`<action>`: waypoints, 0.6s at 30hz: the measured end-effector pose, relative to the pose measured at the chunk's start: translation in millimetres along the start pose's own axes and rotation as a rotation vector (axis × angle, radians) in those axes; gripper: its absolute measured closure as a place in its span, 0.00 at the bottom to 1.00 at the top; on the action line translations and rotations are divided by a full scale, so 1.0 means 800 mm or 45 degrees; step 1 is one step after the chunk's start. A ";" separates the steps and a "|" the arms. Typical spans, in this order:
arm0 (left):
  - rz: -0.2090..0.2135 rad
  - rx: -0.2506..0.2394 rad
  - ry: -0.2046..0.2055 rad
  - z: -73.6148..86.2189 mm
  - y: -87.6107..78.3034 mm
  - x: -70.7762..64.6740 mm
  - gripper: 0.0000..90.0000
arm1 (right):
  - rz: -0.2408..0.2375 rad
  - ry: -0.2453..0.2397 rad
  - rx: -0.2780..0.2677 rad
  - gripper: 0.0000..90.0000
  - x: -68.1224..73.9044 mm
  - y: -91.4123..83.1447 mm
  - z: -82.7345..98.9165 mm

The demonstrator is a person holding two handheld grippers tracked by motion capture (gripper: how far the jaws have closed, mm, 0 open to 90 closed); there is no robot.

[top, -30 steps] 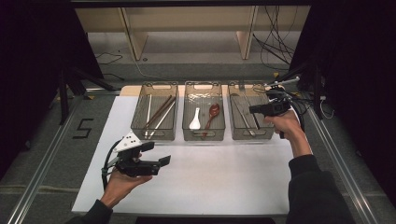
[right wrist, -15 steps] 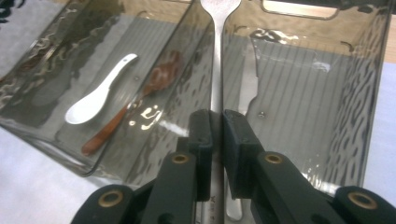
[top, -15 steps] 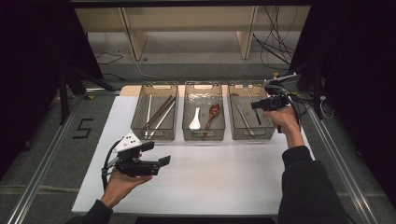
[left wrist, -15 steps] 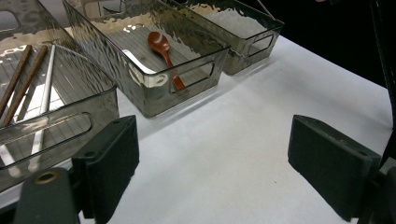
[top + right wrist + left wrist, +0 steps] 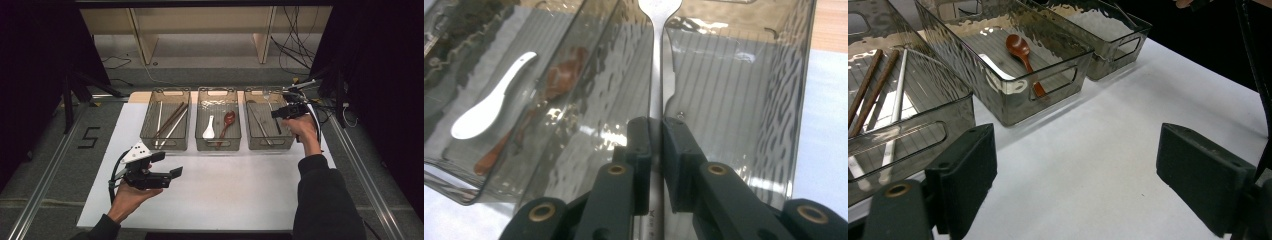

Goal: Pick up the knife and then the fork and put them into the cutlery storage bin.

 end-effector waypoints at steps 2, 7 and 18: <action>-0.001 -0.001 -0.001 0.000 0.000 0.000 0.18 | 0.009 0.003 0.004 0.92 -0.001 0.002 0.002; -0.006 -0.001 0.001 0.000 -0.001 0.001 0.18 | 0.021 0.034 0.012 0.92 -0.005 0.008 0.010; -0.008 0.001 0.000 0.000 -0.001 0.001 0.18 | -0.005 0.020 -0.024 0.66 0.004 0.000 0.006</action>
Point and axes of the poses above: each handheld gripper's, and its own axes: y roughly forward along the jaws, z roughly out of its underside, x roughly to its left, the point moved 6 cm from there along y, roughly forward along the jaws, and after that the axes turned 6 degrees about z, right-handed, at the moved point
